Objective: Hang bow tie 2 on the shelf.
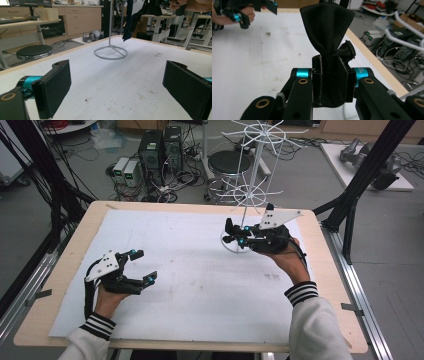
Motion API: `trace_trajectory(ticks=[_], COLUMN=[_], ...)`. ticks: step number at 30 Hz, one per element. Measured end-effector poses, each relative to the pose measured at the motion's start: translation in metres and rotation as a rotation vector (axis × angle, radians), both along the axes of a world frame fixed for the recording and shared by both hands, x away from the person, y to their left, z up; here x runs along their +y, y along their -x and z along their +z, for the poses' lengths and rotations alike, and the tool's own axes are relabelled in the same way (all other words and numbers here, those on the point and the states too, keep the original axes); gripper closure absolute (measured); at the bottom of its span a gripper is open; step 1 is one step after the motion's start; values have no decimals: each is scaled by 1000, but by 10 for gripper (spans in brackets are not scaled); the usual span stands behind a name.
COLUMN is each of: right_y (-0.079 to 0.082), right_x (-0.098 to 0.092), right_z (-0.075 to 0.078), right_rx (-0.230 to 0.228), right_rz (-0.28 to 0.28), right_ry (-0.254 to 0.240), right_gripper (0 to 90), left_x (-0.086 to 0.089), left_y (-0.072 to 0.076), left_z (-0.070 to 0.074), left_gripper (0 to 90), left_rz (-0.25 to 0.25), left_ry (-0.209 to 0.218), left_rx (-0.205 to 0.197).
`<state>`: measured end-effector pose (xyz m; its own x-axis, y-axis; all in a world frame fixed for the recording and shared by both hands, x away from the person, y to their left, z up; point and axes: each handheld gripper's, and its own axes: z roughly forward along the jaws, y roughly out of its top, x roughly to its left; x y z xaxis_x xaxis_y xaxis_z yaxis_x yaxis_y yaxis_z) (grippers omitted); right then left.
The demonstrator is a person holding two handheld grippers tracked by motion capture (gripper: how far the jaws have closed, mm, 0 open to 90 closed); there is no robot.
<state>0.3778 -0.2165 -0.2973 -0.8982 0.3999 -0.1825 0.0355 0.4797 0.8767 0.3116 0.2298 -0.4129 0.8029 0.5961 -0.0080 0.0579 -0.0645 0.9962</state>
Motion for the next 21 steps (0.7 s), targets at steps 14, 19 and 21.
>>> trace_trajectory(ticks=[14, 19, 21], right_y=[6, 6, 6], right_x=[-13, -16, -17], right_z=[8, 9, 9], right_rx=[-10, -10, -12], right_rz=[-71, -93, -98], right_ry=[-110, -124, -132], right_gripper=[762, 762, 762], left_x=[-2, -2, -2], left_y=[-1, -2, -2], left_z=[-1, -2, -2], left_gripper=[86, 87, 86], left_rz=[-5, -5, -6], left_ry=[3, 4, 4], left_rx=[-2, 1, 1])
